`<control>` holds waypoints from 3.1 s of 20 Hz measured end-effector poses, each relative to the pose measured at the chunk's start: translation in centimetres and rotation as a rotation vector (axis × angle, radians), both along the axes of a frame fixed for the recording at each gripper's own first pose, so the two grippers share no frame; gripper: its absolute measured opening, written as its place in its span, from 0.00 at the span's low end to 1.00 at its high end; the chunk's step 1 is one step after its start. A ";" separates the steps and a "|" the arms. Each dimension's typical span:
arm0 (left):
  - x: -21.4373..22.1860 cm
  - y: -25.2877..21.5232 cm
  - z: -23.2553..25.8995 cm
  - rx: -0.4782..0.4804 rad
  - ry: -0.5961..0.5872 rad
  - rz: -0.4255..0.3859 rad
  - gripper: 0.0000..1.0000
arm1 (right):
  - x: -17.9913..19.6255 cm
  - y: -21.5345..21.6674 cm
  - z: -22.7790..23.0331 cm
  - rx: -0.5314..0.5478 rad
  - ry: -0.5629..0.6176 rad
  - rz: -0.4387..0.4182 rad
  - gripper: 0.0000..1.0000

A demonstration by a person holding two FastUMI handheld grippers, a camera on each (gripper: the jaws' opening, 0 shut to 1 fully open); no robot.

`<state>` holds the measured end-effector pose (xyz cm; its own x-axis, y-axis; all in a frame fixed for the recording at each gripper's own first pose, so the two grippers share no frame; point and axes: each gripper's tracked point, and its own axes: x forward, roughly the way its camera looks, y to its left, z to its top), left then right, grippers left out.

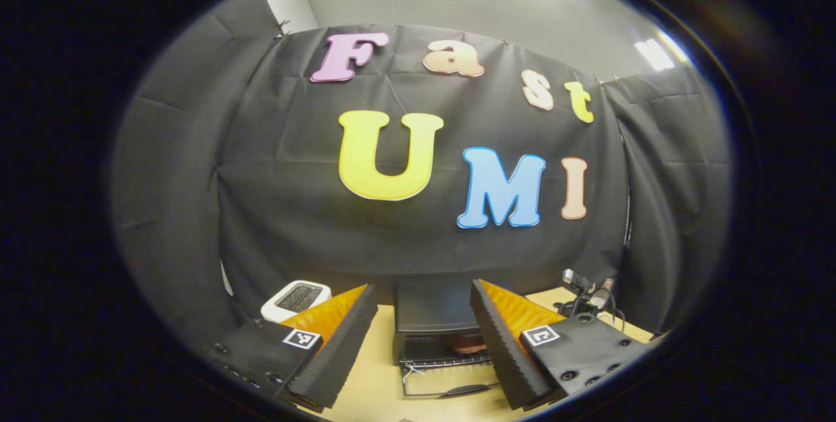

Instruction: Open the electric oven with the left hand, put the food in, and close the electric oven.

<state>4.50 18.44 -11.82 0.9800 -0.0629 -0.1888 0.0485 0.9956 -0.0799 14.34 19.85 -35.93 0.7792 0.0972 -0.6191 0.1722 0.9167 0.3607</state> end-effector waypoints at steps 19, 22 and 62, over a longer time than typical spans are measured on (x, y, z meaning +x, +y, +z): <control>2.2 -10.0 1.8 0.027 -0.060 -0.054 0.98 | -9.2 -10.8 32.7 -0.360 -0.710 0.062 0.80; 2.0 -10.6 1.0 0.029 -0.044 -0.038 0.99 | -9.8 -11.7 33.4 -0.363 -0.746 0.052 0.80; -6.0 -13.0 -38.3 0.096 0.991 -0.096 1.00 | -12.6 -21.6 29.3 -0.433 -0.585 -0.002 0.89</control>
